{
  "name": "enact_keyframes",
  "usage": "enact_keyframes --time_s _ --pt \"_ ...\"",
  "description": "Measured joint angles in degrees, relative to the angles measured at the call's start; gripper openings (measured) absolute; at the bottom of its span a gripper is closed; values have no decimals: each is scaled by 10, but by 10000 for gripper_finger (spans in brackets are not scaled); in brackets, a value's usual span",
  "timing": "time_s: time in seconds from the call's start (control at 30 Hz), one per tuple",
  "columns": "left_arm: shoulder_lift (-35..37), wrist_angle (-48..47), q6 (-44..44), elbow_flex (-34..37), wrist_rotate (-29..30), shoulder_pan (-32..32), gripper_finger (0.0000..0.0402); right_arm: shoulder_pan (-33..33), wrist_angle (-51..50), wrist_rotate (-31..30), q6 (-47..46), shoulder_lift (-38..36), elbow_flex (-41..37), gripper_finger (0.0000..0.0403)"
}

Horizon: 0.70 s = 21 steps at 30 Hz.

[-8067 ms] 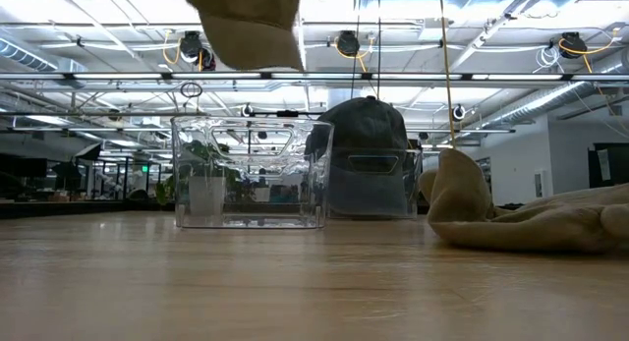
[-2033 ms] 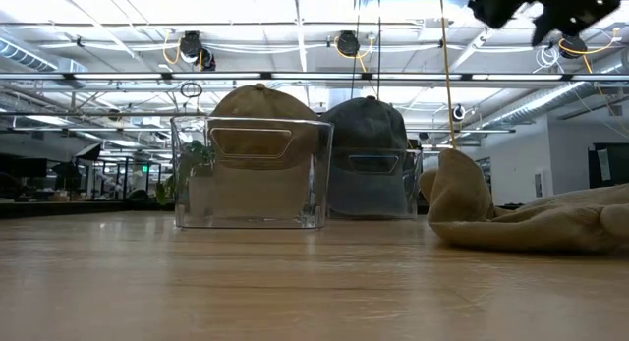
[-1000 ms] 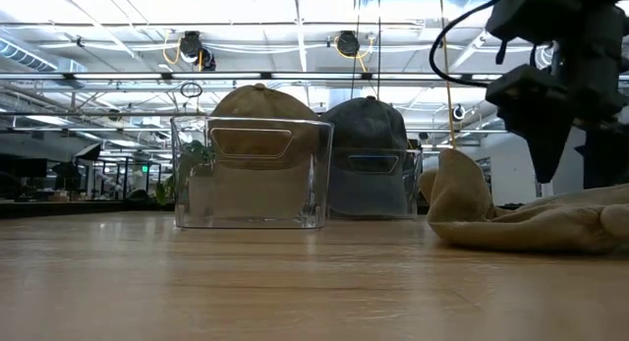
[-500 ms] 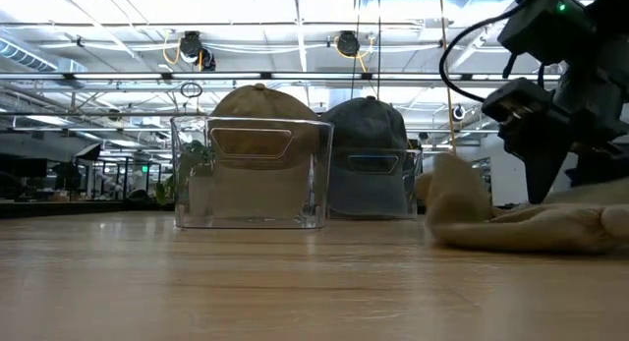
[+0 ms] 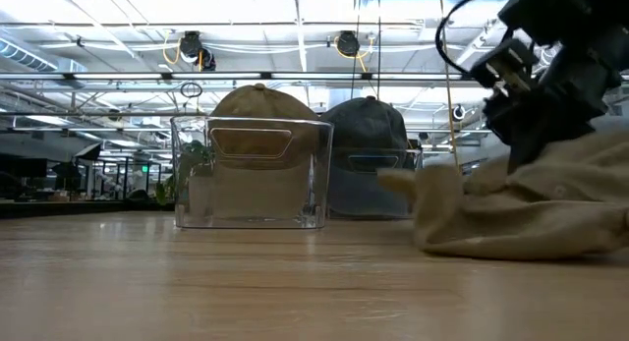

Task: Pick & Place hat
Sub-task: Put the right brown cap into the left transparent bin

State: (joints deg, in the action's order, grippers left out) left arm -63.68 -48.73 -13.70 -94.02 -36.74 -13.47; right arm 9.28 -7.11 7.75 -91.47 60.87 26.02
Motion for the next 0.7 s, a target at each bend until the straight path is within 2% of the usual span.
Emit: enact_keyframes --time_s 0.17,0.27,0.33,0.47,0.7 --pt "0 18 -33 0 12 0 335 -4 -10 -1 46 -49 21 2" --pt "0 29 -49 0 24 0 335 -9 -56 -4 86 -73 53 2" --pt "0 31 -51 0 52 0 335 -15 -112 -10 123 -83 85 1" --pt "-1 42 -54 0 102 0 335 -28 -213 -44 202 -89 166 1" --pt "-1 108 -93 0 133 0 335 -52 -292 -120 351 -79 293 1"
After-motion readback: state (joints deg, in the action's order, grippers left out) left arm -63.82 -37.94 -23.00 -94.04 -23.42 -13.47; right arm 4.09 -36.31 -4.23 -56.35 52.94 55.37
